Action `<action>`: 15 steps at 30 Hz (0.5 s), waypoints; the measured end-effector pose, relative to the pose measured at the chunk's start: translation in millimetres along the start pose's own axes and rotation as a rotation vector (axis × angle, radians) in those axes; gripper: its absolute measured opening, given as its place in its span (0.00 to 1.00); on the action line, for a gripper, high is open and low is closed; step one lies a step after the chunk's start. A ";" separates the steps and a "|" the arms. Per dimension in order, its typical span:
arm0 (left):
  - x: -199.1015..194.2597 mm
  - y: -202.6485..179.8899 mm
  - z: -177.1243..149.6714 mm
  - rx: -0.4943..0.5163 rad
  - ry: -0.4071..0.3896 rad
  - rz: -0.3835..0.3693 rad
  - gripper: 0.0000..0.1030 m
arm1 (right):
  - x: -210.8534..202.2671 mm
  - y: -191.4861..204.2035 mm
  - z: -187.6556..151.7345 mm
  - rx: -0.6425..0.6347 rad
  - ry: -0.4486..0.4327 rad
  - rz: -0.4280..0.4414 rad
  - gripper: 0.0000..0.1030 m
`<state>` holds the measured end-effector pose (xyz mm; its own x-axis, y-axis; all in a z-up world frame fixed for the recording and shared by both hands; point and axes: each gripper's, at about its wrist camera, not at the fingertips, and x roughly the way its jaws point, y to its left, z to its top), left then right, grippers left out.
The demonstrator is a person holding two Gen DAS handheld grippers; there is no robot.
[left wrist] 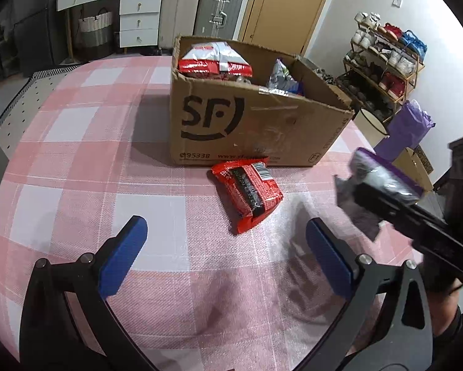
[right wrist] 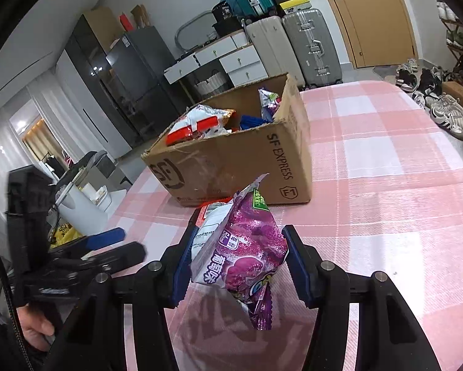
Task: Organize snacks
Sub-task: 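Grasp the purple candy bag with the right tool while the left tool grasps the red wafer pack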
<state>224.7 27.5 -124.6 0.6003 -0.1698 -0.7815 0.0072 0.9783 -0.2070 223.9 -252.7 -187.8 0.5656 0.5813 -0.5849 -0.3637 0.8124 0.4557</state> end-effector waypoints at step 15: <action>70.3 -18.6 22.7 0.006 0.065 0.074 0.99 | -36.2 -6.5 -12.7 0.005 -0.022 -0.019 0.54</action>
<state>284.9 0.0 -162.3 0.5462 -0.1042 -0.8312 -0.0305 0.9891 -0.1441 196.4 -278.5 -178.1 0.5883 0.5646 -0.5789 -0.3488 0.8230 0.4483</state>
